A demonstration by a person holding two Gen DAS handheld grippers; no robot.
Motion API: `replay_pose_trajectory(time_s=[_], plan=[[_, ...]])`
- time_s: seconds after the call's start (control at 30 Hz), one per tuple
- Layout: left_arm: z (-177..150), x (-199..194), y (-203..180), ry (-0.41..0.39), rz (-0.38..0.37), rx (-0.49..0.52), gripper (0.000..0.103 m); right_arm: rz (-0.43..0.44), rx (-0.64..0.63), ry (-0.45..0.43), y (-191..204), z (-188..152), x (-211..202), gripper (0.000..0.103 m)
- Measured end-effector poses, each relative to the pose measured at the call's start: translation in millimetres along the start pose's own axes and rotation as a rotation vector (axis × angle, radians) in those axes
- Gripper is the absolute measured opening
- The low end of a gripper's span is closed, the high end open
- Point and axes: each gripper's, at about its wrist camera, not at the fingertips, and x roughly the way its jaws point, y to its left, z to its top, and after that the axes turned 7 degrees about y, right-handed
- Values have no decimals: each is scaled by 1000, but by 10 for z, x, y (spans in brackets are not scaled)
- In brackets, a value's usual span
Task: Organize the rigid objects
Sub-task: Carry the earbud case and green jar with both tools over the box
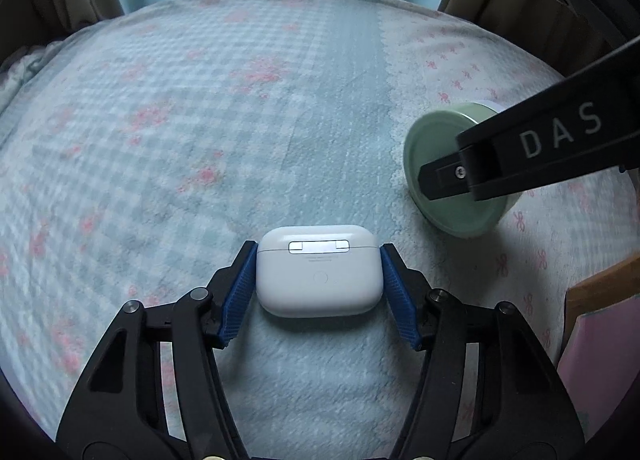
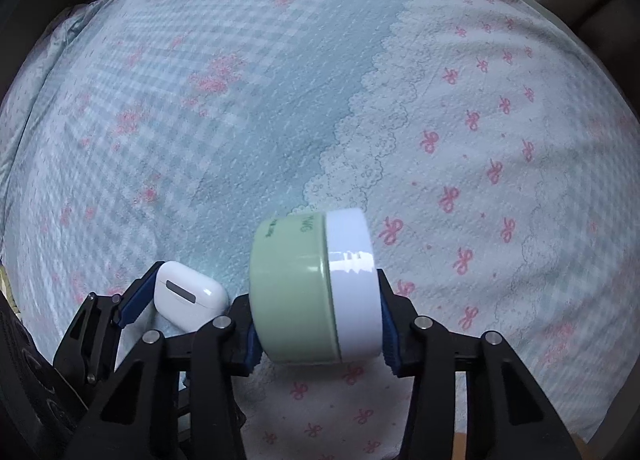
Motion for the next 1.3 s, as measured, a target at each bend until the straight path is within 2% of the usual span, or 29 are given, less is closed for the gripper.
replay_pose_trajectory(time_s=[0.2, 0.33, 0.47, 0.57, 0.7, 0.97, 1.13, 1.3], plan=[[-37, -182, 101, -13, -5, -32, 57, 15, 7, -27, 103, -162, -134, 41], [-63, -437, 143, -27, -9, -29, 57, 29, 22, -62, 159, -288, -331, 41], [-44, -790, 158, -45, -21, -21, 57, 42, 35, -105, 188, -431, -675, 41], [-11, -1069, 123, -29, -46, -2, 57, 52, 56, -139, 218, -565, -970, 41], [16, -1485, 32, -32, -70, 26, 57, 62, 93, -184, 207, -881, -1378, 41], [-71, -2372, -496, -62, -129, 101, 57, 55, 173, -246, -129, -1730, -2124, 41], [-216, -2705, -982, -79, -159, 177, 57, 21, 206, -257, -493, -2292, -2368, 41], [-357, -2826, -1429, -69, -168, 220, 57, -27, 189, -233, -888, -2778, -2409, 41]])
